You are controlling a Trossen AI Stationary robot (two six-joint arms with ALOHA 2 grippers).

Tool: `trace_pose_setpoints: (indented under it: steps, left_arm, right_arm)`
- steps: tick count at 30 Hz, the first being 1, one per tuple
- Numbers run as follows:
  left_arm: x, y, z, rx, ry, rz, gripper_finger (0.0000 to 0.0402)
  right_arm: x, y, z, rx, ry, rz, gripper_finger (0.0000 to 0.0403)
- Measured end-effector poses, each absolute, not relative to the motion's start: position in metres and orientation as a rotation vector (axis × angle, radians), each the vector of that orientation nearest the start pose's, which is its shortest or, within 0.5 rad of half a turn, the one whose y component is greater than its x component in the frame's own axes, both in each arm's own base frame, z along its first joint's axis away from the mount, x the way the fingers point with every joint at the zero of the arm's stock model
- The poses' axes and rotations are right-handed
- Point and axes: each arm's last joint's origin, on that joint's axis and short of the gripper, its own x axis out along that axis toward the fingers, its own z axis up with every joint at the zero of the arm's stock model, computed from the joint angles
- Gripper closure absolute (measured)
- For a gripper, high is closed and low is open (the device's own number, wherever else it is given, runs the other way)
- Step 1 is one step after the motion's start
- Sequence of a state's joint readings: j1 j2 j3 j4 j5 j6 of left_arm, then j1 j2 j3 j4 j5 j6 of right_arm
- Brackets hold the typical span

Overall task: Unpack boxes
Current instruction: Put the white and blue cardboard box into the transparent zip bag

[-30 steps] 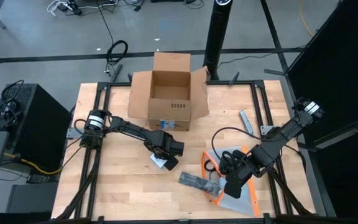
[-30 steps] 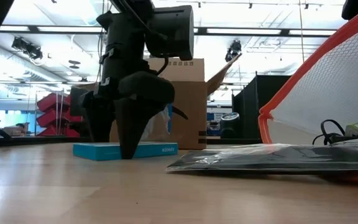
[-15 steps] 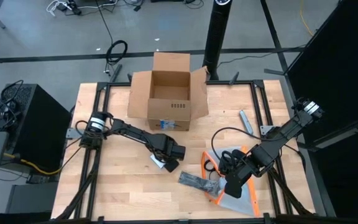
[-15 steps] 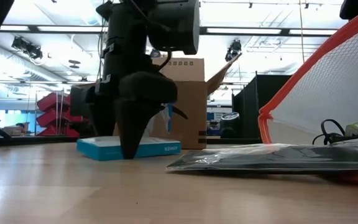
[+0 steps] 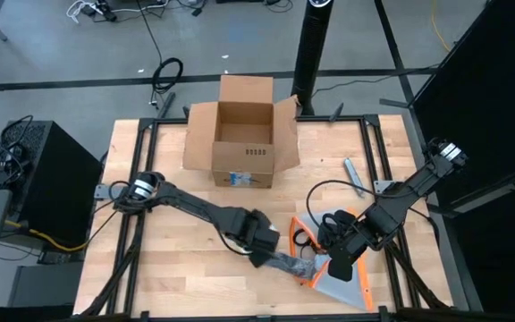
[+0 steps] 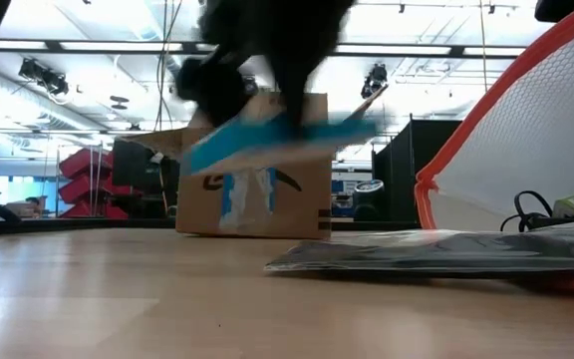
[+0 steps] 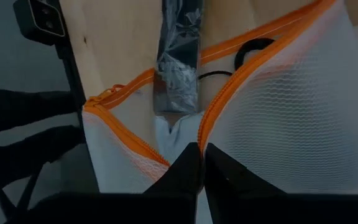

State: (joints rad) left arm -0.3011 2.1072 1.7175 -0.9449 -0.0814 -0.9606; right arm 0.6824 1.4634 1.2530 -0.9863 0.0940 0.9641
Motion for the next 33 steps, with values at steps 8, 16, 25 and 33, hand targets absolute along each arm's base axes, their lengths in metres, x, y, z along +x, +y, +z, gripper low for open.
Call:
trace_pose_setpoints:
  steps: [8, 16, 25, 33]
  left_arm:
    - [0.433, -0.158, 0.220, -0.677, 1.046, 0.269, 0.0053]
    - [0.470, -0.162, 0.186, -0.741, 0.910, 0.110, 0.0054]
    - [0.494, -0.144, 0.174, -0.747, 0.821, 0.064, 0.0022]
    - [0.495, -0.140, 0.199, -0.604, 0.825, 0.124, 0.0027]
  right_arm:
    - [0.216, 0.171, 0.286, 0.358, 1.223, -0.053, 0.0403]
    - [0.215, 0.172, 0.286, 0.403, 1.227, -0.080, 0.0403]
    - [0.216, 0.173, 0.287, 0.467, 1.224, -0.101, 0.0403]
    - [0.216, 0.174, 0.287, 0.494, 1.228, -0.111, 0.0403]
